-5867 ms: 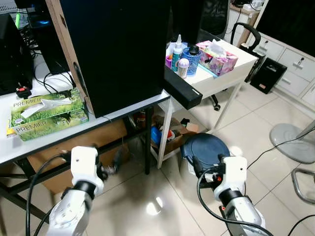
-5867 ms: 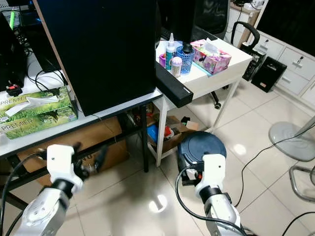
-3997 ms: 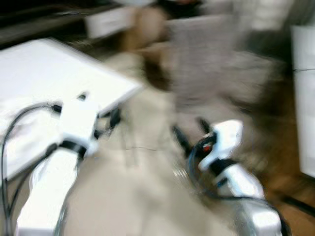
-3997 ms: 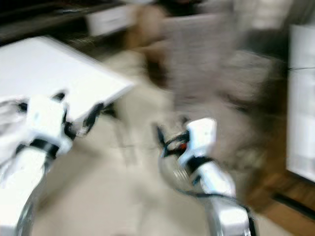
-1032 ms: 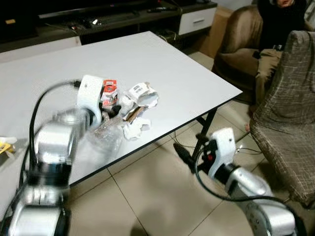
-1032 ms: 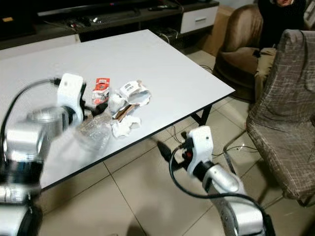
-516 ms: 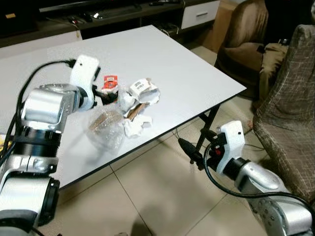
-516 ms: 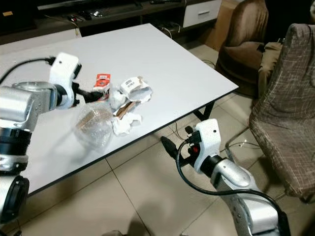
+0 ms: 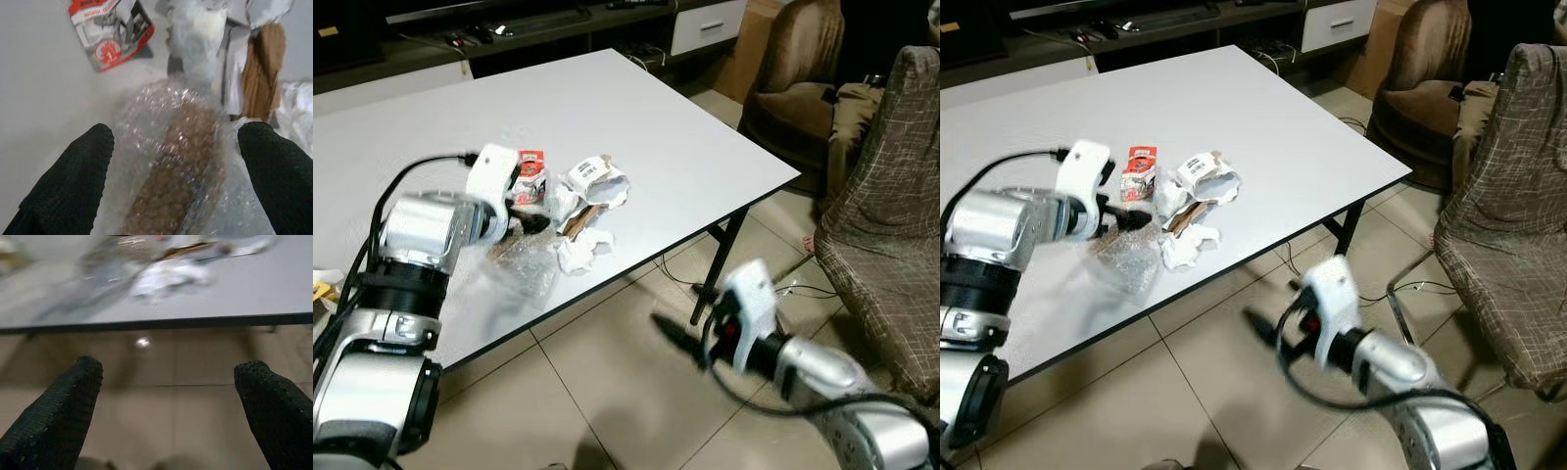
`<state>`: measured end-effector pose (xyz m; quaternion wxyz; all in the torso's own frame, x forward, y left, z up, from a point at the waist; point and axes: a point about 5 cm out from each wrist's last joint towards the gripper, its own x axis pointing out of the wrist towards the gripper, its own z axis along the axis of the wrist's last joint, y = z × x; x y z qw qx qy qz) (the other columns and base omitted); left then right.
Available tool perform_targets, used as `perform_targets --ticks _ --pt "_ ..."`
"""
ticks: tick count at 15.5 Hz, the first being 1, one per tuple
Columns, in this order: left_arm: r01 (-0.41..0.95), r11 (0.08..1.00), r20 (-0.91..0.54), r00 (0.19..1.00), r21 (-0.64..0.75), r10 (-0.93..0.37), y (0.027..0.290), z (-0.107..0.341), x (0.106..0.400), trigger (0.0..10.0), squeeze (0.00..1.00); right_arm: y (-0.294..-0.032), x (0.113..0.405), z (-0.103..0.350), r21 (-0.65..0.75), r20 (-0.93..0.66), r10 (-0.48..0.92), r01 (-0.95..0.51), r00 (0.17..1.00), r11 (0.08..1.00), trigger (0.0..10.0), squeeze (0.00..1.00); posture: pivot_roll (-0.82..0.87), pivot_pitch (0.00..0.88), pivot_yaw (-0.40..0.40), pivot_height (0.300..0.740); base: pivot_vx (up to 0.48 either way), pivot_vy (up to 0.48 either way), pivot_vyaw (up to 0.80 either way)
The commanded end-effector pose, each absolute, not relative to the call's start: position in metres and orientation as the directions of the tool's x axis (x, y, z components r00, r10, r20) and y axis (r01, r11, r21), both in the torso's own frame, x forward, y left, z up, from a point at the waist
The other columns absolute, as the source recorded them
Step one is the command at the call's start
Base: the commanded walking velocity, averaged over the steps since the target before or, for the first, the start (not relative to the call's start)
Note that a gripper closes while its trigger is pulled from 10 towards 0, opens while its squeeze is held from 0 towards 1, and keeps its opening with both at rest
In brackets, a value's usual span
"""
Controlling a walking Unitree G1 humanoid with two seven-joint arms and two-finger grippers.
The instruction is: Picking trash to rubbish bin
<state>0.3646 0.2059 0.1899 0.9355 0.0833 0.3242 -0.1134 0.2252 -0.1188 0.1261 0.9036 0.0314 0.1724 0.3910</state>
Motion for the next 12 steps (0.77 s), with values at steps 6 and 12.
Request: perform_targets --ticks 6,12 --pt "0.280 0.960 -0.690 0.699 0.024 -0.186 0.207 0.167 0.352 10.0 0.00 -0.114 0.215 0.129 0.231 -0.273 0.804 -0.775 0.529 0.588 10.0 0.00 -0.08 0.049 -0.032 0.740 0.000 0.000 0.00" --pt "0.251 0.965 -0.720 0.682 0.070 -0.125 0.216 0.149 0.346 10.0 0.00 -0.113 0.214 0.128 0.242 -0.288 0.816 -0.787 0.501 0.568 10.0 0.00 -0.08 0.058 -0.055 0.740 0.000 0.000 0.00"
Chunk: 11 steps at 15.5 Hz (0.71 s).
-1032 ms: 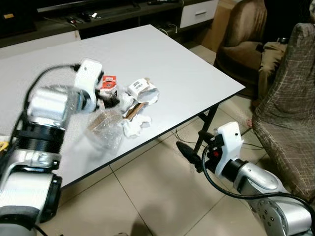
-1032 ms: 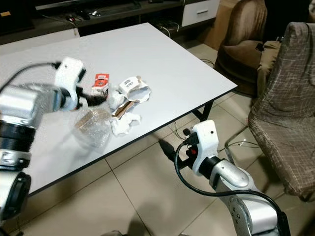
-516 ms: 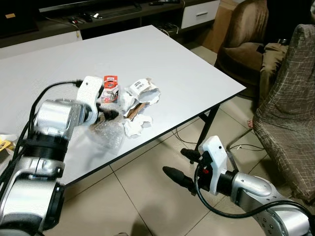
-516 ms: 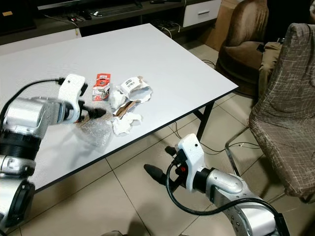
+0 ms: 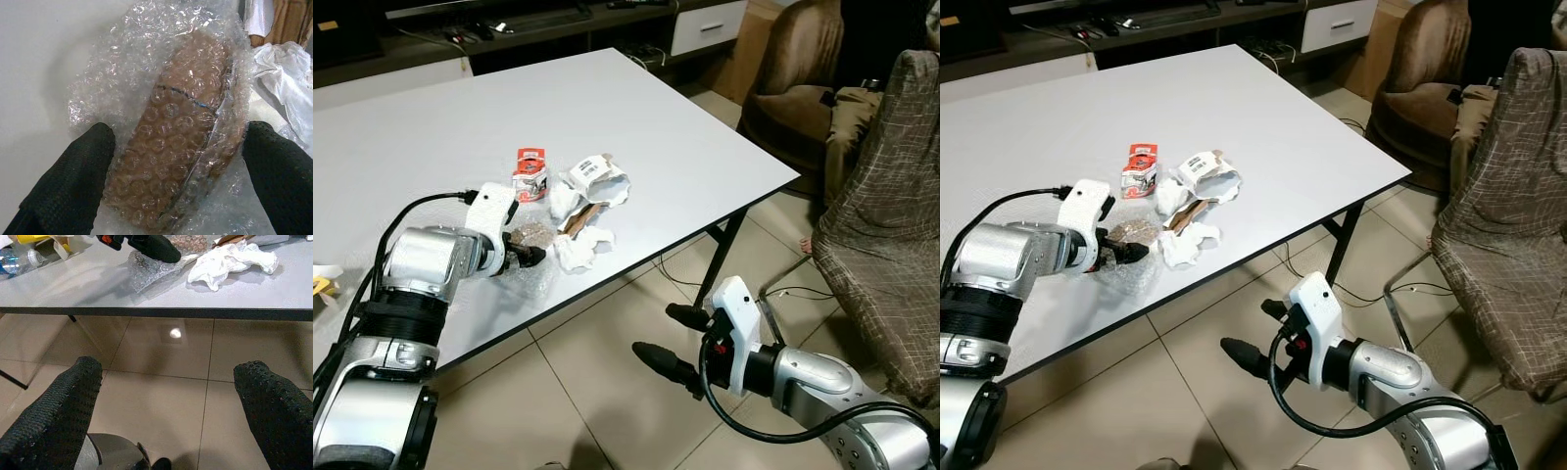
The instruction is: Picking trash to rubbish bin
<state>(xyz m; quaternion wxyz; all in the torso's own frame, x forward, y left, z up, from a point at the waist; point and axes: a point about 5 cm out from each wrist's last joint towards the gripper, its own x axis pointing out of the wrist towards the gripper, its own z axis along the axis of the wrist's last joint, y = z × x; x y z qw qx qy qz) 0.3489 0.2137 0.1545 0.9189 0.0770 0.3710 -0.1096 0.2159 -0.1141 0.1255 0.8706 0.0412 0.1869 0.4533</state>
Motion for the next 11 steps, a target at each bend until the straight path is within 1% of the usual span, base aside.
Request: perform_targets --ticks 1,2,3,11 --pt "0.252 0.966 -0.722 0.680 0.064 -0.129 0.2157 0.1477 0.3450 8.3 0.00 -0.1125 0.2144 0.1280 0.242 -0.289 0.817 -0.787 0.500 0.567 10.0 0.00 -0.08 0.057 -0.057 0.740 0.000 0.000 0.00" --pt "0.256 0.964 -0.724 0.679 0.076 -0.124 0.2162 0.1469 0.3441 0.2 0.00 -0.1123 0.2141 0.1278 0.242 -0.289 0.817 -0.788 0.498 0.566 10.0 0.00 -0.08 0.057 -0.057 0.740 0.000 0.000 0.00" --pt "0.268 0.959 -0.724 0.679 0.090 -0.122 0.2162 0.1461 0.3435 0.0 0.00 -0.1124 0.2141 0.1274 0.242 -0.292 0.817 -0.788 0.498 0.567 10.0 0.00 -0.08 0.056 -0.060 0.740 0.000 0.000 0.00" --pt "0.293 0.946 -0.715 0.690 0.139 -0.109 0.2157 0.1461 0.3411 0.0 0.00 -0.1127 0.2138 0.1263 0.235 -0.300 0.814 -0.788 0.498 0.569 10.0 0.00 -0.08 0.053 -0.059 0.740 0.000 0.000 0.00"
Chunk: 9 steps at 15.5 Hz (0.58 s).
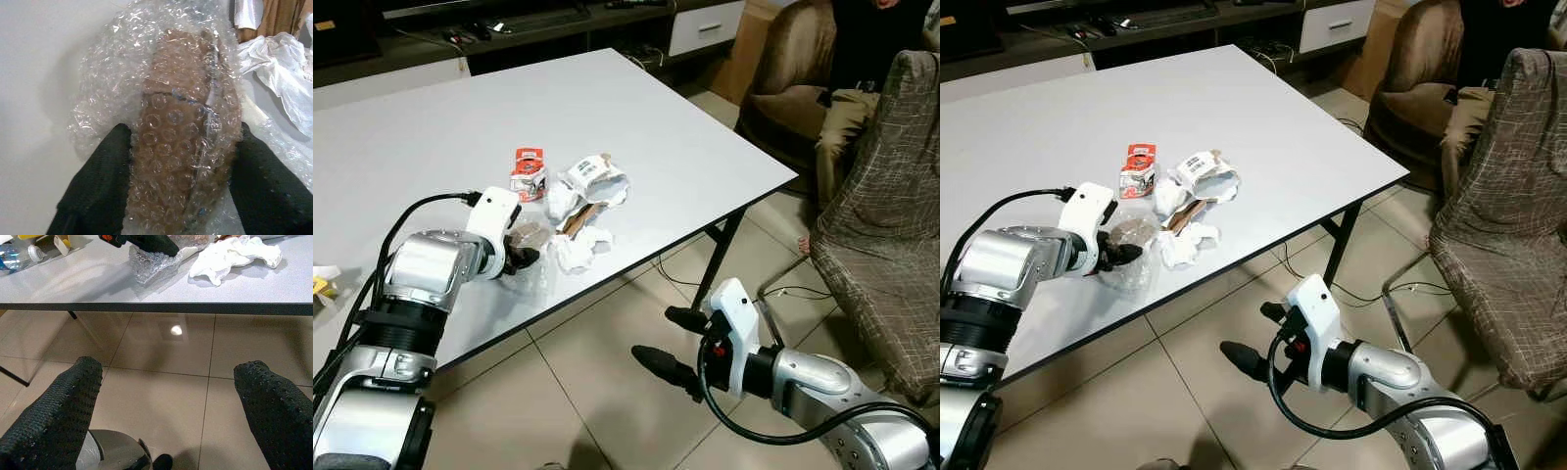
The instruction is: Picking trash to rubbish bin
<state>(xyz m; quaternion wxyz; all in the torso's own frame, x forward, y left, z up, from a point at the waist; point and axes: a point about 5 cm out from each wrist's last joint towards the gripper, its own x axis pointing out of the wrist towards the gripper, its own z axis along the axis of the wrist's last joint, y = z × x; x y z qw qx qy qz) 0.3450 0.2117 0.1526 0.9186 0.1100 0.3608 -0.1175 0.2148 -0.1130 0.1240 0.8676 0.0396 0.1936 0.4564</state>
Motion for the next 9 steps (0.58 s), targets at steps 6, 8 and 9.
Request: perform_targets --ticks 6,8,9 --pt "0.289 0.945 -0.717 0.690 0.152 -0.096 0.2177 0.1459 0.3397 0.0 0.00 -0.1120 0.2141 0.1250 0.234 -0.298 0.813 -0.787 0.501 0.571 10.0 0.00 -0.08 0.052 -0.057 0.740 0.000 0.000 0.00" --pt "0.288 0.945 -0.717 0.691 0.156 -0.092 0.2191 0.1464 0.3400 0.0 0.00 -0.1117 0.2144 0.1244 0.235 -0.298 0.812 -0.786 0.501 0.572 10.0 0.00 -0.08 0.049 -0.057 0.740 0.000 0.000 0.00" --pt "0.288 0.945 -0.716 0.692 0.157 -0.092 0.2199 0.1473 0.3403 0.0 0.00 -0.1115 0.2146 0.1240 0.235 -0.298 0.811 -0.785 0.503 0.573 10.0 0.00 -0.08 0.048 -0.055 0.740 0.000 0.000 0.00"
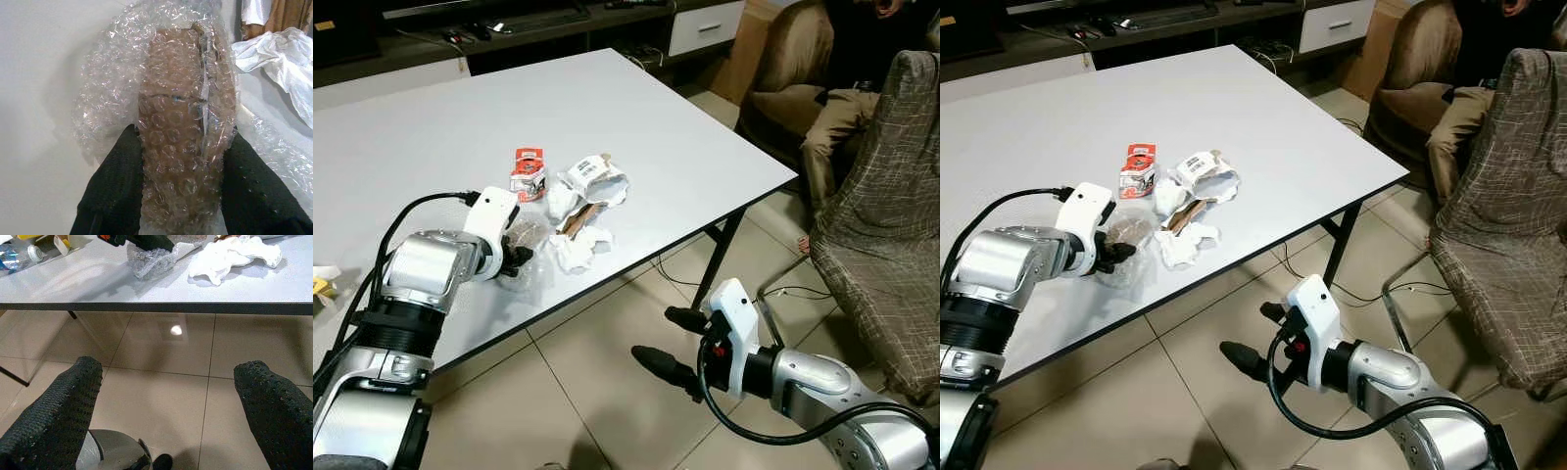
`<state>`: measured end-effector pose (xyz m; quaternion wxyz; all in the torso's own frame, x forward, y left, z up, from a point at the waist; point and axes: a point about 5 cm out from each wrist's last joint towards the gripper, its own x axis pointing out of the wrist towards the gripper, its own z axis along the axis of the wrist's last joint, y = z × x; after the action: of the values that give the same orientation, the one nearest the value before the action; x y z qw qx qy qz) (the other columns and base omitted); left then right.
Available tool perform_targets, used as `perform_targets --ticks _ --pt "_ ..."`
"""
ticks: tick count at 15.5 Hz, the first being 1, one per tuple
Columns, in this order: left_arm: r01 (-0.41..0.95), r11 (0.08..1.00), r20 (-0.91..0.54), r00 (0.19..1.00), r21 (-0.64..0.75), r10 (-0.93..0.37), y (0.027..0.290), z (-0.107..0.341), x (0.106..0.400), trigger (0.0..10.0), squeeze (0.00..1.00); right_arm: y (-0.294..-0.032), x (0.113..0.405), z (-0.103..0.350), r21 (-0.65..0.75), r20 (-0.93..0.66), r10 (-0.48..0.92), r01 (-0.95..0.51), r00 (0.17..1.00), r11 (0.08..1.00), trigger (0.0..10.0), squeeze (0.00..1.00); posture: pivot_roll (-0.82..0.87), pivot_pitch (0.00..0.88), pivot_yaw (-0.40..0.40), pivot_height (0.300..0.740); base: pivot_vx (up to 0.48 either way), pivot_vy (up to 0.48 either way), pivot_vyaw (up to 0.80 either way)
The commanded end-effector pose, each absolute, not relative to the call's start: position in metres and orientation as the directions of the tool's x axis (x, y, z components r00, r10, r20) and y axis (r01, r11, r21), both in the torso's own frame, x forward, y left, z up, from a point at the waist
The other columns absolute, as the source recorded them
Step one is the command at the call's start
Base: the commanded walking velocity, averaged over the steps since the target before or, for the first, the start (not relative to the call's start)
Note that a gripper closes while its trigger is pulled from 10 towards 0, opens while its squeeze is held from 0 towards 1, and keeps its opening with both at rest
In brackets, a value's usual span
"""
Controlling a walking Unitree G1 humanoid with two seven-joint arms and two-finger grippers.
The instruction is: Picking trash to rubbish bin
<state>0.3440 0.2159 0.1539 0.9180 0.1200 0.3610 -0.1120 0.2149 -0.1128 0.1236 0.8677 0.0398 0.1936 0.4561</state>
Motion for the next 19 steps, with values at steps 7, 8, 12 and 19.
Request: perform_targets --ticks 7,8,12,19 --pt "0.294 0.943 -0.713 0.694 0.154 -0.100 0.221 0.150 0.339 0.0 0.00 -0.111 0.215 0.123 0.237 -0.297 0.813 -0.786 0.501 0.571 10.0 0.00 -0.08 0.041 -0.060 0.740 0.000 0.000 0.00" --pt "0.294 0.942 -0.708 0.699 0.159 -0.099 0.224 0.154 0.339 0.0 0.00 -0.111 0.215 0.123 0.237 -0.297 0.814 -0.787 0.500 0.570 10.0 0.00 -0.08 0.040 -0.061 0.740 0.000 0.000 0.00" --pt "0.326 0.933 -0.682 0.718 0.151 -0.140 0.235 0.176 0.332 0.0 0.00 -0.112 0.215 0.124 0.240 -0.292 0.816 -0.787 0.500 0.568 10.0 0.00 -0.08 0.040 -0.064 0.740 0.000 0.000 0.00" --pt "0.299 0.950 -0.475 0.851 0.090 -0.223 0.264 0.258 0.318 0.0 0.00 -0.112 0.218 0.129 0.239 -0.251 0.823 -0.791 0.510 0.563 10.0 0.00 -0.06 0.037 -0.081 0.740 0.000 0.000 0.00"
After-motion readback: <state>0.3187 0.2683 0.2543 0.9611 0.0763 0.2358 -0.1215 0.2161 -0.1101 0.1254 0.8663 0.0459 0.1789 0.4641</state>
